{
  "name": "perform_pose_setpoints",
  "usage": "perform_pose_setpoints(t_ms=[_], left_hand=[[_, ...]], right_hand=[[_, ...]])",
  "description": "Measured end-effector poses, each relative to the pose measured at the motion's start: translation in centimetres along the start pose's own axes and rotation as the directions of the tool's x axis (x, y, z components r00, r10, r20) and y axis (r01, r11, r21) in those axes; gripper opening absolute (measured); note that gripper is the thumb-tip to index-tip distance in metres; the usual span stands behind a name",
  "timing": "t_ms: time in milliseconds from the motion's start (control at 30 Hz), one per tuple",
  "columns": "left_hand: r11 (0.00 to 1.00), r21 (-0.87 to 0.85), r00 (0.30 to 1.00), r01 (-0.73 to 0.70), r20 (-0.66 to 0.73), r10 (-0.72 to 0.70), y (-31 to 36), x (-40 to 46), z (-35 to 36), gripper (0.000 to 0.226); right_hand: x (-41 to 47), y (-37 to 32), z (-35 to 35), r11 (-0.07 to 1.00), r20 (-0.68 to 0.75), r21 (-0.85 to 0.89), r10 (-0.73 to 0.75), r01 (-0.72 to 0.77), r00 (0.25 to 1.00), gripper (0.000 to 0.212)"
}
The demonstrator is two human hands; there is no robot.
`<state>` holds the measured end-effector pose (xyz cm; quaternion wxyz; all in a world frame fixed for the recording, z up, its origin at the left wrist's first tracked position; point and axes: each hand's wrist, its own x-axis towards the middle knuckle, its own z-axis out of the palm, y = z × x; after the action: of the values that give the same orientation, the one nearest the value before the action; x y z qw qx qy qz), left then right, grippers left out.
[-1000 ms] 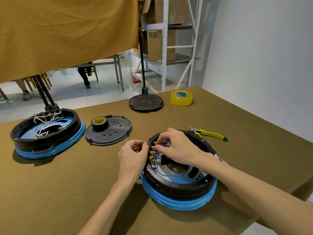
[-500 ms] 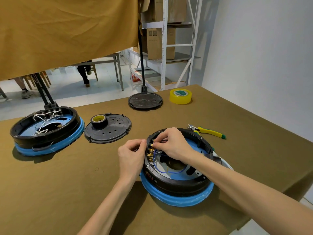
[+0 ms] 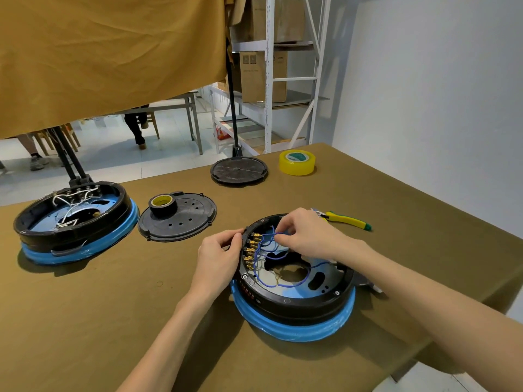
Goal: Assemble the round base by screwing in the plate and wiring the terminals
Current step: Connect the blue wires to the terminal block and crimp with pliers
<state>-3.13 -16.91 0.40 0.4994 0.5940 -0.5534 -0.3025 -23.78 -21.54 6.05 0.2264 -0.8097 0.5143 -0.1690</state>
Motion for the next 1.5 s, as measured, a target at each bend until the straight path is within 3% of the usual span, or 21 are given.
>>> perform_pose_setpoints(t_ms=[133,400,600,667,733,800,833,933,1033,1133,1233,1300,1367,1433,1500], left_hand=[[0.995,0.087,0.999,-0.041,-0.007,0.042,0.1,0.1,0.1,0.026],[0.984,0.159,0.996,-0.084,-0.019,0.089,0.7,0.0,0.1,0.025],[0.892,0.354,0.952,-0.281,-0.011,0.305,2.2,-0.6,0.1,0.021],[0.861,0.369,0.935,-0.350,0.083,0.344,2.6,-0.8,0.4,0.018],[0.825,0.386,0.911,-0.413,0.193,0.366,2.7,-0.9,0.8,0.018],[0.798,0.401,0.891,-0.449,0.267,0.367,2.8,-0.6,1.0,0.020],[0.790,0.406,0.884,-0.460,0.294,0.364,2.8,-0.4,1.1,0.023],[0.771,0.406,0.858,-0.491,0.381,0.346,2.9,0.3,1.2,0.033],[0.744,0.437,0.842,-0.506,0.440,0.313,2.6,0.9,1.1,0.035],[0.704,0.498,0.846,-0.507,0.447,0.293,2.4,1.1,1.1,0.038],[0.747,0.474,0.869,-0.466,0.402,0.287,2.3,1.2,0.9,0.034],[0.770,0.450,0.873,-0.453,0.401,0.279,2.4,1.0,0.7,0.030],[0.787,0.432,0.877,-0.441,0.395,0.275,2.6,0.9,0.5,0.030],[0.800,0.416,0.877,-0.432,0.400,0.265,2.8,0.9,0.4,0.039],[0.809,0.408,0.872,-0.423,0.427,0.241,2.9,1.4,-0.4,0.047]], right_hand=[[-0.3,0.8,-2.7,0.992,0.122,0.106,0.060,-0.073,0.991,0.013],[-0.7,2.3,-3.2,0.997,-0.011,0.075,-0.004,0.005,1.000,0.010],[-1.6,3.5,-4.5,0.952,0.123,0.304,-0.001,-0.037,0.992,0.011],[-2.0,4.0,-4.5,0.965,0.025,0.260,0.012,-0.018,1.000,0.010],[-2.2,4.7,-4.2,0.994,-0.170,0.105,0.023,-0.005,0.985,0.014],[-2.3,5.3,-3.8,1.000,-0.301,-0.014,0.021,-0.026,0.953,0.014],[-2.3,5.7,-3.7,0.998,-0.298,-0.041,0.028,-0.042,0.954,0.015],[-2.0,6.9,-3.2,0.994,-0.128,-0.082,0.063,-0.074,0.990,0.033],[-1.4,7.4,-3.4,0.997,-0.103,-0.069,0.028,-0.035,0.994,0.027],[-0.7,7.5,-3.7,0.999,-0.089,0.027,0.041,-0.039,0.995,0.026],[-0.2,8.0,-3.7,0.992,-0.093,0.120,0.044,-0.033,0.995,0.026],[-0.1,8.4,-4.2,0.955,-0.164,0.289,0.114,-0.063,0.980,0.025],[-0.1,9.4,-5.0,0.917,-0.305,0.378,0.249,-0.123,0.919,0.025],[-0.4,10.6,-5.2,0.943,-0.359,0.271,0.283,-0.190,0.890,0.025],[-0.8,11.0,-4.5,0.969,-0.278,0.092,0.247,-0.230,0.928,0.024]])
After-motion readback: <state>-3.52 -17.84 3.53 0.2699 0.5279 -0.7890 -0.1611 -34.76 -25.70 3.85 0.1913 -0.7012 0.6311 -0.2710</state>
